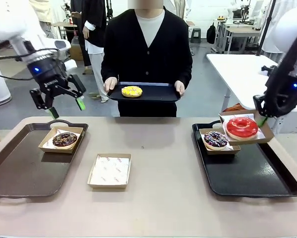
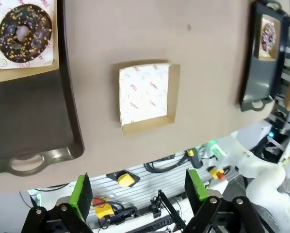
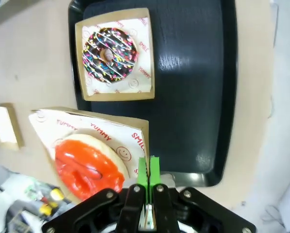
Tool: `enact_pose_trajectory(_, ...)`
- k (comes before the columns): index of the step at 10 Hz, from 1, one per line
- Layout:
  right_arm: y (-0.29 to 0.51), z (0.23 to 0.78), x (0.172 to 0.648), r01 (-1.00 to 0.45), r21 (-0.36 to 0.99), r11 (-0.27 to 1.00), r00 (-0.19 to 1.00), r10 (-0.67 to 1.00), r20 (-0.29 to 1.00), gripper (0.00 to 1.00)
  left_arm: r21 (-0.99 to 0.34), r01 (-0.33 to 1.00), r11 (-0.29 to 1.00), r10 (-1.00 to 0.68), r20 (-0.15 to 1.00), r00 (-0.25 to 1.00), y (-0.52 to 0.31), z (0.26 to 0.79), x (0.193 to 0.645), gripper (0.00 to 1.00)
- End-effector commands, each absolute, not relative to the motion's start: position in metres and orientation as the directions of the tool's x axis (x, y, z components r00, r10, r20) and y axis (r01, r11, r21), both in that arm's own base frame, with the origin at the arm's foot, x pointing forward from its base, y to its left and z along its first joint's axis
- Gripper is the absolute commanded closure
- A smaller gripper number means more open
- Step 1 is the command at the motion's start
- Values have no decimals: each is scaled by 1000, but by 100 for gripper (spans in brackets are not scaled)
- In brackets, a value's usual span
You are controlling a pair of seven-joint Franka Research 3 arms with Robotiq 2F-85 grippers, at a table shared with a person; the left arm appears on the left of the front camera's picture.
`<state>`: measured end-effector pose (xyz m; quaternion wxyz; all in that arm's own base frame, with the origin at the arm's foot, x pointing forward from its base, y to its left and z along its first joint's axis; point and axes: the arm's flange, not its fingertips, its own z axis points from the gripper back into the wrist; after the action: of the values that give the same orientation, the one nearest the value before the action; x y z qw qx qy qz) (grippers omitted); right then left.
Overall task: Individually package the donuts and arrange them on the tray.
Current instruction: Place the picked Paper togo box on the Handle tray while simultaneously picking up another Paper togo box from the table with the other hand.
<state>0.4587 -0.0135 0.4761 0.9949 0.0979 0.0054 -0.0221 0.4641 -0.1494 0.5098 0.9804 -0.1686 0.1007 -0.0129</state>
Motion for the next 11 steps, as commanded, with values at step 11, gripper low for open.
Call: enact_pose_trajectory(11, -21, 432, 437, 33, 207, 978, 997, -19, -68, 98, -138, -13, 990, -11, -167, 986, -213, 396, 455, 0)
